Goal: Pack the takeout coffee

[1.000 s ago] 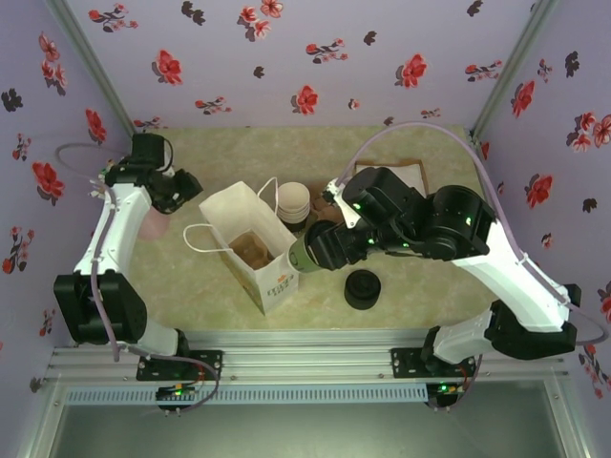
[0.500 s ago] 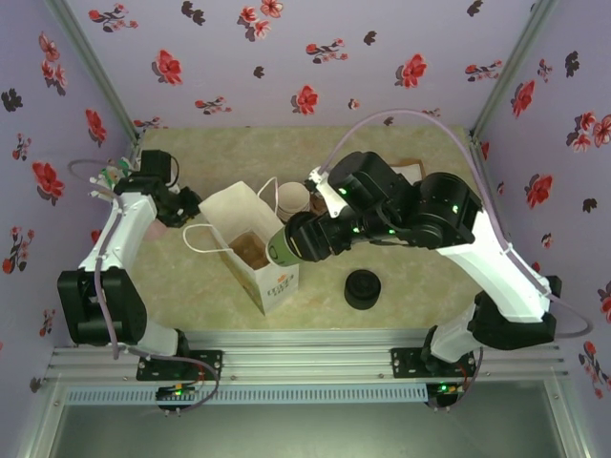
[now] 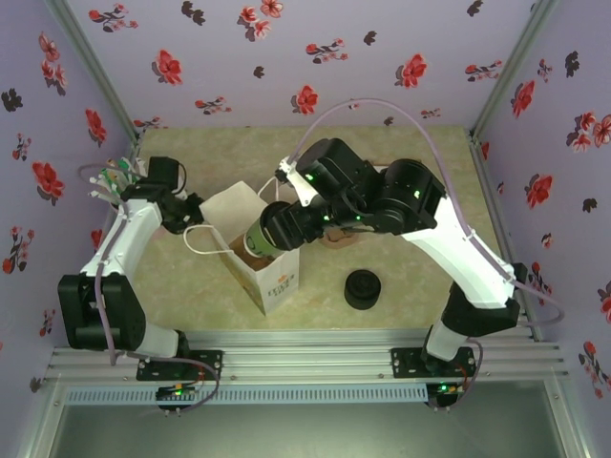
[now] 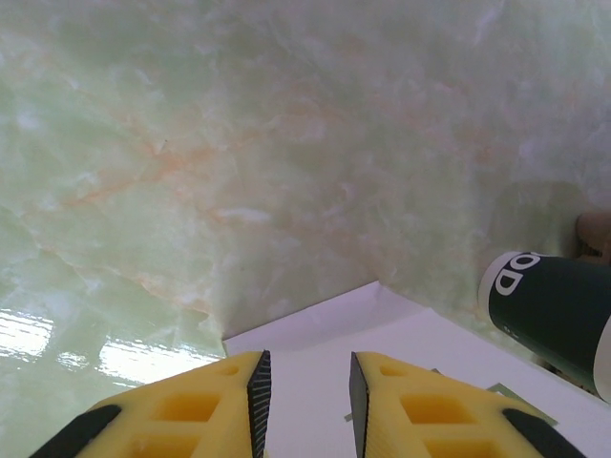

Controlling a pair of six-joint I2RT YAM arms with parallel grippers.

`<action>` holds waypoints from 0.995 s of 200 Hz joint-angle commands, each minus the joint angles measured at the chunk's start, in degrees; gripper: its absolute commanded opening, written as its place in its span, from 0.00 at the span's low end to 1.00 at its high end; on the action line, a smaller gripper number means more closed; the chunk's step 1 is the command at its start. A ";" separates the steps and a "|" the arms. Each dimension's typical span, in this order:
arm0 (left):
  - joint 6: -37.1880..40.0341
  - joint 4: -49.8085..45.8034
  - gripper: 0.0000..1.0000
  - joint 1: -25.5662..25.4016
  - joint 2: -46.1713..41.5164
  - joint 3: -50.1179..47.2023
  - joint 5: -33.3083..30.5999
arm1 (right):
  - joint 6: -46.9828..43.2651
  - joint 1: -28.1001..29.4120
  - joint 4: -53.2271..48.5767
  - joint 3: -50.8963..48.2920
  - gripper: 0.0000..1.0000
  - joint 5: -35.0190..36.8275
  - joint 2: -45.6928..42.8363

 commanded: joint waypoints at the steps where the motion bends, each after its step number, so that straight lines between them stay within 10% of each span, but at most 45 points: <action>1: -0.03 0.86 0.29 -0.80 -1.73 -1.37 0.71 | -1.16 -0.19 -0.53 1.85 0.70 -0.65 1.45; 199: -2.20 6.02 0.31 -2.72 -3.55 -4.20 3.47 | -2.07 -0.69 -13.38 9.16 0.69 3.04 15.25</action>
